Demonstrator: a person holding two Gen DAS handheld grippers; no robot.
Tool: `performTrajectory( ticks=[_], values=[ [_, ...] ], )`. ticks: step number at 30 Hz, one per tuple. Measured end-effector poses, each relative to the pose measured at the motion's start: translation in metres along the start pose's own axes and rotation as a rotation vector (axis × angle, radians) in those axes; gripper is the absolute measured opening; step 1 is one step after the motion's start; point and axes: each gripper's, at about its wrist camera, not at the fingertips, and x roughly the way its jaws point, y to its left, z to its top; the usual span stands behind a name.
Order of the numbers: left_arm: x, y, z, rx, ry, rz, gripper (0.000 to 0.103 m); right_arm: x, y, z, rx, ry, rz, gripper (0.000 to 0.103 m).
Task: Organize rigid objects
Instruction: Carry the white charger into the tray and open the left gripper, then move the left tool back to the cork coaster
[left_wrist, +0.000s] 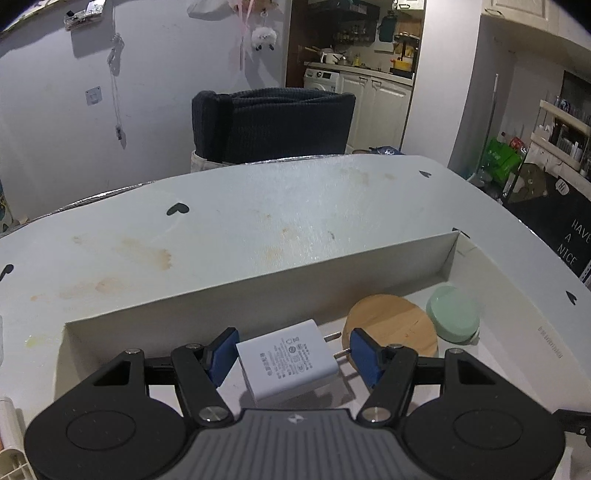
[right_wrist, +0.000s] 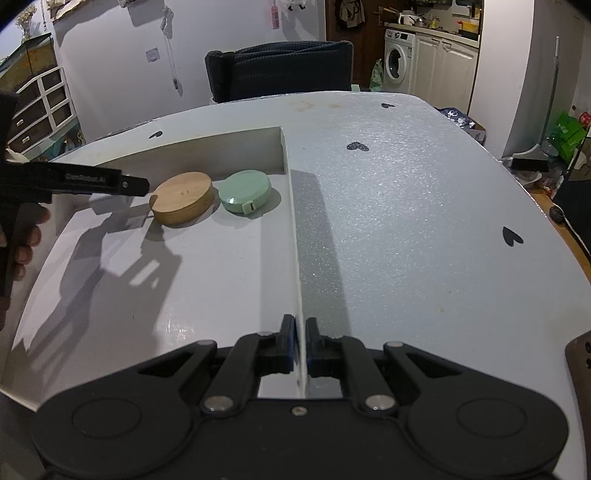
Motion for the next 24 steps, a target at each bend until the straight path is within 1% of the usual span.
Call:
performTrajectory(
  ticks=[3,4,6,9,16,24],
  values=[
    [0.002,0.001,0.000,-0.006,-0.006,-0.004,0.069,0.000,0.000,0.000,0.000,0.000,0.000,0.006],
    [0.002,0.001,0.000,-0.008,-0.005,-0.002,0.077,0.000,0.000,0.000,0.000,0.000,0.000,0.006],
    [0.000,0.001,-0.001,-0.007,-0.010,0.004,0.084,0.000,0.000,0.000,0.000,0.000,-0.001,0.006],
    [-0.003,0.001,-0.001,-0.006,-0.008,-0.006,0.085,0.000,0.000,0.000,0.002,0.000,0.001,0.006],
    [-0.016,-0.001,-0.008,-0.015,0.000,-0.037,0.097,-0.001,0.000,0.000,-0.001,0.001,-0.001,0.006],
    [-0.042,-0.009,-0.020,-0.004,-0.015,-0.059,0.102,-0.001,0.000,0.001,0.000,0.001,-0.001,0.006]
  ],
)
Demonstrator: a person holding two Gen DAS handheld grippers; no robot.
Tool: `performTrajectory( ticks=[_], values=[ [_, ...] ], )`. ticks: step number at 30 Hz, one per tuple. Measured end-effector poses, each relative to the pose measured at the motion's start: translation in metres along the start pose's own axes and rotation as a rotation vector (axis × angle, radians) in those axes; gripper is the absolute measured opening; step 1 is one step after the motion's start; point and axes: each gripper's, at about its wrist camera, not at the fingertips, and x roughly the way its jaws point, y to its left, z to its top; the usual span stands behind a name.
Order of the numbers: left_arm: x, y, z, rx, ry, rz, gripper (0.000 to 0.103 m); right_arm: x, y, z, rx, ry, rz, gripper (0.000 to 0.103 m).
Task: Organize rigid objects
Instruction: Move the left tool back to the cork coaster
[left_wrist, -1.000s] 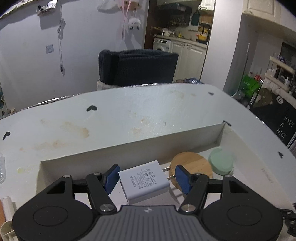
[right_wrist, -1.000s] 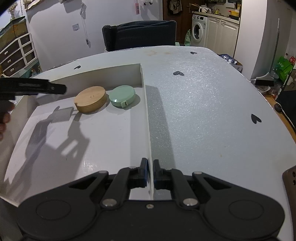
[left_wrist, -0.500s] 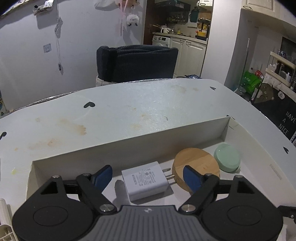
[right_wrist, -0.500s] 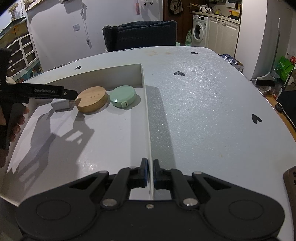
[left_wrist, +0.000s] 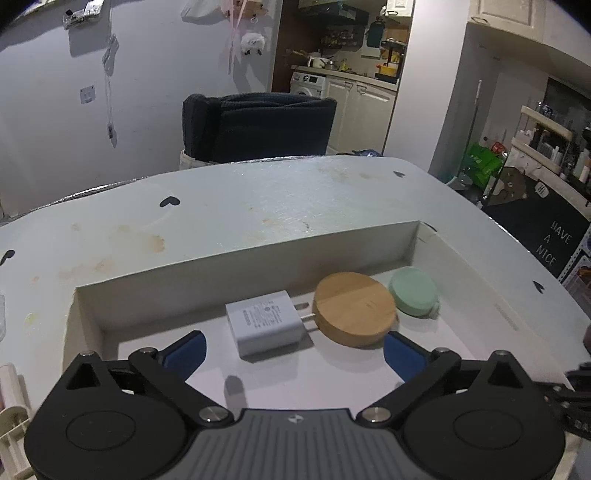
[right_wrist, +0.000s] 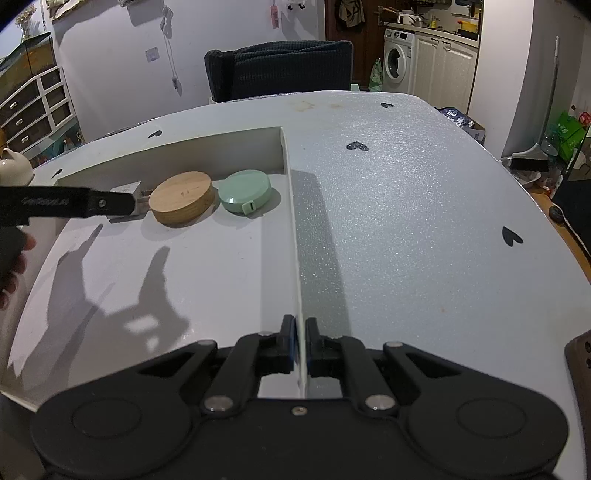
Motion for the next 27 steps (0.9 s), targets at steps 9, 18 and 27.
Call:
performTrajectory(
  ticks=[9,18,27],
  values=[
    [-0.049,-0.017,-0.009,0.058,-0.054,-0.040,0.103,0.000,0.001,0.000,-0.005,0.000,-0.002,0.006],
    [-0.099,-0.021,-0.024,0.072,-0.116,-0.056,0.103,0.000,0.001,0.000,-0.005,0.000,-0.002,0.006],
    [-0.142,0.005,-0.047,0.041,-0.157,-0.001,0.103,-0.001,0.001,0.000,-0.008,-0.001,-0.004,0.006]
  ],
)
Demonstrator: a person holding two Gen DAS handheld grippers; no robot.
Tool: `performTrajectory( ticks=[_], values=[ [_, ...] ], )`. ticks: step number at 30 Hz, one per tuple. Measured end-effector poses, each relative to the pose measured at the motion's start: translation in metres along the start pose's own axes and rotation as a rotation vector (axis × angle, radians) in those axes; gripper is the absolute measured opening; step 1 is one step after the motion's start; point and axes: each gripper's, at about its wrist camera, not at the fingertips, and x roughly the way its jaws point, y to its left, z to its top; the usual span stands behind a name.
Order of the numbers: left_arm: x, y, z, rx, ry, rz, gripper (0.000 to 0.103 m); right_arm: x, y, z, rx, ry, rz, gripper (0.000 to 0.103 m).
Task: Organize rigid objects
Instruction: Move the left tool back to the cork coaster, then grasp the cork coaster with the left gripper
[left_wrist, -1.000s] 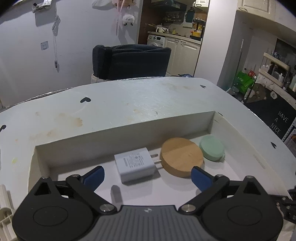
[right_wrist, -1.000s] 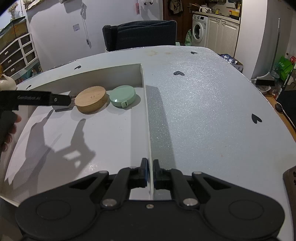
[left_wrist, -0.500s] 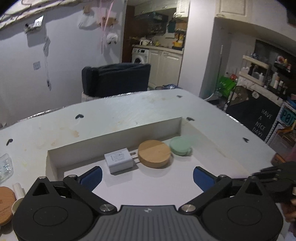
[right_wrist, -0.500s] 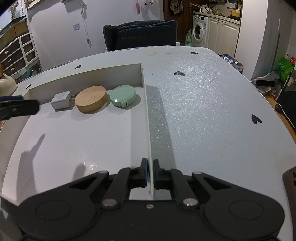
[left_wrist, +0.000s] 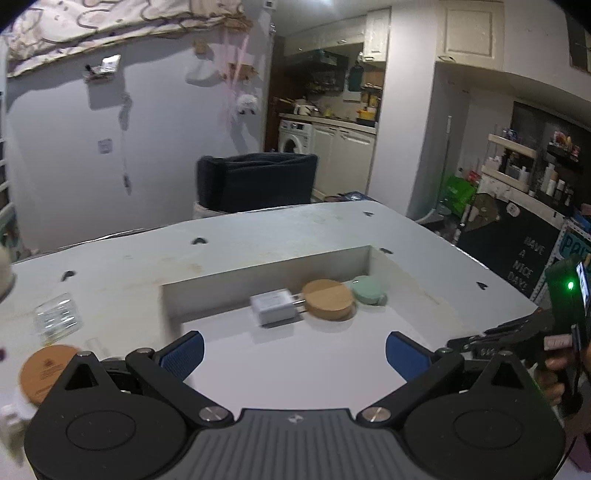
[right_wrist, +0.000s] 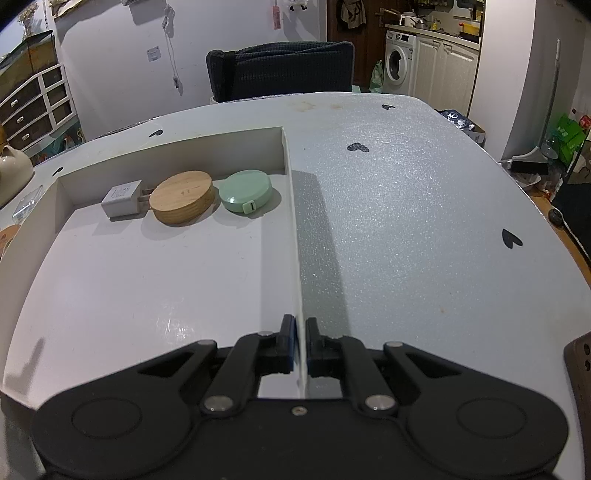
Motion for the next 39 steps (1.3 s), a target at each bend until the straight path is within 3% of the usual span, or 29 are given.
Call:
performTrajectory(
  ticks=[7,12,20,28,39],
  values=[
    [-0.017,0.029,-0.021,-0.004,-0.022,0.074,0.103,0.000,0.000,0.000,0.000,-0.001,-0.001,0.006],
    [-0.013,0.060,-0.037,-0.069,0.003,0.135,0.103,0.000,0.000,0.000,0.000,-0.002,-0.001,0.006],
    [-0.008,0.113,-0.044,-0.145,0.009,0.299,0.103,0.000,0.000,0.000,-0.002,-0.001,-0.002,0.006],
    [0.010,0.158,-0.044,-0.035,0.086,0.469,0.103,0.000,0.000,0.000,-0.001,-0.001,-0.002,0.006],
    [0.055,0.196,-0.041,0.099,0.255,0.363,0.103,0.000,0.001,0.000,0.000,-0.002,-0.002,0.006]
  ],
)
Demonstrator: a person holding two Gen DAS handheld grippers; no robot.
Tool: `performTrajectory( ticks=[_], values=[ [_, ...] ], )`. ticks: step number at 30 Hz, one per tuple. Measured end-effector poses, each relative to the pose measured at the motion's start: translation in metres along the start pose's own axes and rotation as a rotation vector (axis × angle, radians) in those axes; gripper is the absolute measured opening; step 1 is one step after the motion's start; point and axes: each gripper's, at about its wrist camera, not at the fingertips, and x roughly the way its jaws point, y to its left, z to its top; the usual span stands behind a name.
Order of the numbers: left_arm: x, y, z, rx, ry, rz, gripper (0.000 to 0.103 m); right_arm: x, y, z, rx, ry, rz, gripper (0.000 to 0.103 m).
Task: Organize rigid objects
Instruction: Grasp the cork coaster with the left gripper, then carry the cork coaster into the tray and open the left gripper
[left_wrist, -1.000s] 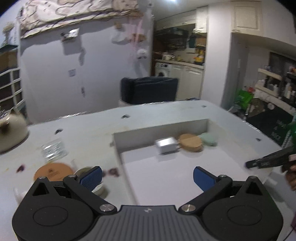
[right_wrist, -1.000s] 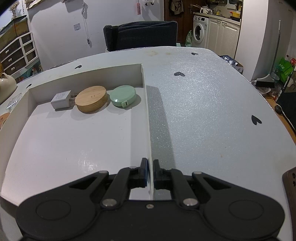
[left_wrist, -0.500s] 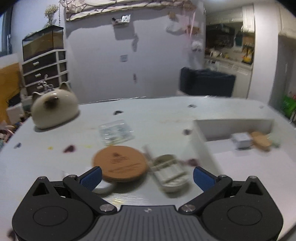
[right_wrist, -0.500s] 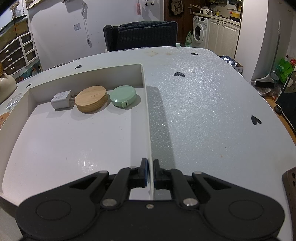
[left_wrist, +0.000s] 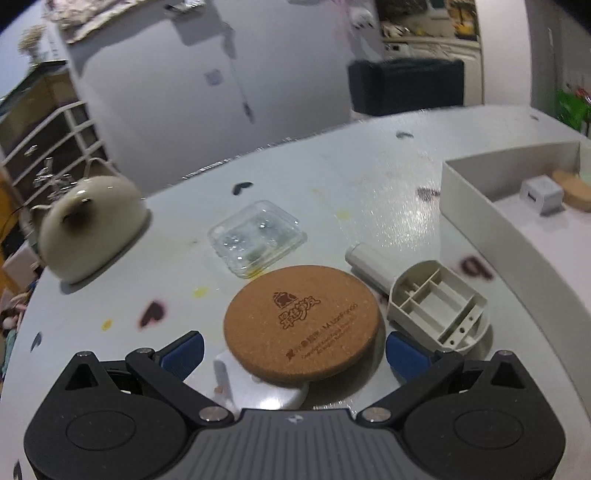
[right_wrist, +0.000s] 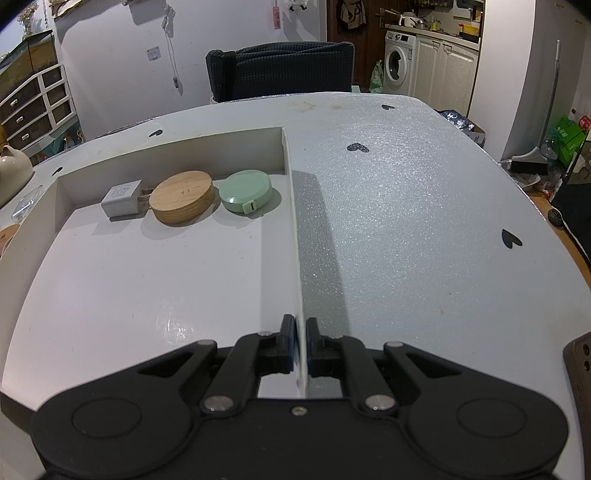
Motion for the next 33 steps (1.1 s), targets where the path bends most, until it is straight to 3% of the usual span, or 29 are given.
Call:
performTrajectory(
  ticks=[16,24,33],
  values=[
    [0.043,0.023,0.032,-0.117,0.092,-0.152,0.101,0.000,0.000,0.000,0.001,0.000,0.000,0.006],
    [0.036,0.024,0.028,-0.164,0.062,-0.135,0.099,0.000,0.000,0.000,0.000,0.000,-0.001,0.006],
    [-0.009,0.027,0.023,-0.214,-0.040,-0.144,0.099,0.000,0.000,0.000,-0.002,0.001,-0.002,0.006]
  ],
)
